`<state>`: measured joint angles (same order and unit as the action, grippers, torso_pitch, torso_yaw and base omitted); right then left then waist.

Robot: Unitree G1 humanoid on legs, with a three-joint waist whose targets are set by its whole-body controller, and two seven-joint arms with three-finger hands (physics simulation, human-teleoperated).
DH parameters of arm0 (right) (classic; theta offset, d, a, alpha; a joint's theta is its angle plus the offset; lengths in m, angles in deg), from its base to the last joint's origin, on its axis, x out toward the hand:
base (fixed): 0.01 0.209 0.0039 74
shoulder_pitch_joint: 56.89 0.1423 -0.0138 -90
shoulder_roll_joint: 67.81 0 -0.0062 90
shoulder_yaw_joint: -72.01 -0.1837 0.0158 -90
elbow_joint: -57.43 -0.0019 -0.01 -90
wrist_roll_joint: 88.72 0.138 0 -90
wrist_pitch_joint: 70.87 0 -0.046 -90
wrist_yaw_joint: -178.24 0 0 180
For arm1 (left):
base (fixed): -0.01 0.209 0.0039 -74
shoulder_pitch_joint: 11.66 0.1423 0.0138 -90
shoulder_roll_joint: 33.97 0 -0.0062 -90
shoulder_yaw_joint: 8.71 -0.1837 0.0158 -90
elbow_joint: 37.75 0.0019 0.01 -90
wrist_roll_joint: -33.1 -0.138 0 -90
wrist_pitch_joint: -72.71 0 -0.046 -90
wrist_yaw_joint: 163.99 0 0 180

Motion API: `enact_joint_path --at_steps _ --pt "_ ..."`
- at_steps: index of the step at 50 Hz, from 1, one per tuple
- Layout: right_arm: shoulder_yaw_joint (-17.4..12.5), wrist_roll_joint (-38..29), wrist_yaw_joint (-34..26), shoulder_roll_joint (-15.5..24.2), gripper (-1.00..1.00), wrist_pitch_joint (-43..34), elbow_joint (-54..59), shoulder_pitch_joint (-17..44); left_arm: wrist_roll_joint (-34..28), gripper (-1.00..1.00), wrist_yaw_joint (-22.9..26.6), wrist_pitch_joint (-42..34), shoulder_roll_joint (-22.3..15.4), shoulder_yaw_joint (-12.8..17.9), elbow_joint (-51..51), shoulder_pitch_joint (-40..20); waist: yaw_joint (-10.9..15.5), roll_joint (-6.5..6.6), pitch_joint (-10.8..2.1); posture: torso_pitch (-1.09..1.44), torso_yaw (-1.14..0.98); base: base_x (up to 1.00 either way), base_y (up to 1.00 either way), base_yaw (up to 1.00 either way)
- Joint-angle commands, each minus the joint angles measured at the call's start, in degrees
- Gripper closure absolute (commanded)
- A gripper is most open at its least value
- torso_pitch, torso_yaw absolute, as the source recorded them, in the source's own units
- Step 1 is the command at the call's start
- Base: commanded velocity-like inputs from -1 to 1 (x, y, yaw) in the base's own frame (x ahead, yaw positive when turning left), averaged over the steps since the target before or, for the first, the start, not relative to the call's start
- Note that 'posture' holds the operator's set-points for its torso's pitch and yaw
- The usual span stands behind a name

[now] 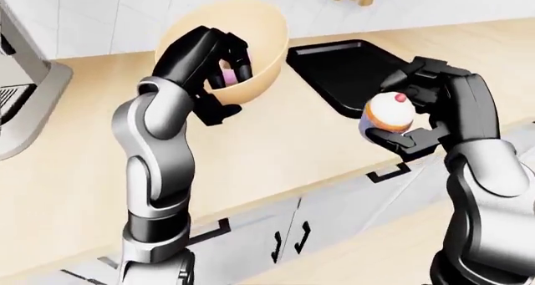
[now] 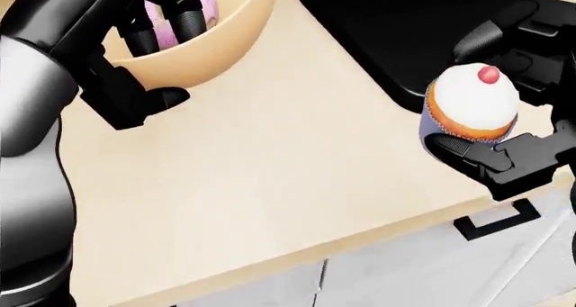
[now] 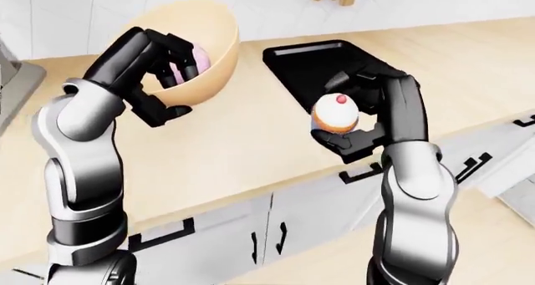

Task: Pick up the bowl with donut and place it on the tray. Pick up the cupcake and place it on the tray.

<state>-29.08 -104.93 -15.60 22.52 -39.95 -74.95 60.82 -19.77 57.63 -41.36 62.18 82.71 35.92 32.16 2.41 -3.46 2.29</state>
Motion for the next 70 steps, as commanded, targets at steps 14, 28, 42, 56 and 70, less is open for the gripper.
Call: enact_joint_path --at_steps 14,28,42,56,70 --pt "-1.43 0.25 1.61 0.46 1.00 3.93 0.51 0.37 0.69 1.00 -1.03 2.16 -0.19 -0.38 -0.37 -3.62 -1.00 3.31 -0.23 0.00 0.00 0.00 -0.69 0.00" --pt "-0.86 0.50 1.98 -0.01 1.00 5.83 2.22 0.24 1.49 1.00 -1.50 2.44 -1.00 0.03 1.14 -4.95 -1.58 -0.67 -0.99 0.00 0.00 0.00 -0.69 0.00" --pt "-0.33 0.42 1.13 -0.08 1.00 5.78 1.50 -0.26 1.47 1.00 -0.71 1.51 -1.39 0.12 0.20 -5.55 -1.15 0.62 -0.90 0.00 0.00 0.00 -0.06 0.49" --pt "-0.61 -1.08 0.19 0.22 1.00 4.29 0.41 0.04 1.45 1.00 -0.43 1.39 -1.50 0.08 -0.23 -5.62 0.07 2.77 -0.16 0.00 0.00 0.00 0.00 1.00" --pt "-2.10 0.76 0.68 0.55 1.00 1.66 -1.34 1.06 0.92 1.00 -0.26 1.40 -0.67 -0.27 -0.65 -5.46 -1.25 7.34 -1.38 0.00 0.00 0.00 -0.27 0.33"
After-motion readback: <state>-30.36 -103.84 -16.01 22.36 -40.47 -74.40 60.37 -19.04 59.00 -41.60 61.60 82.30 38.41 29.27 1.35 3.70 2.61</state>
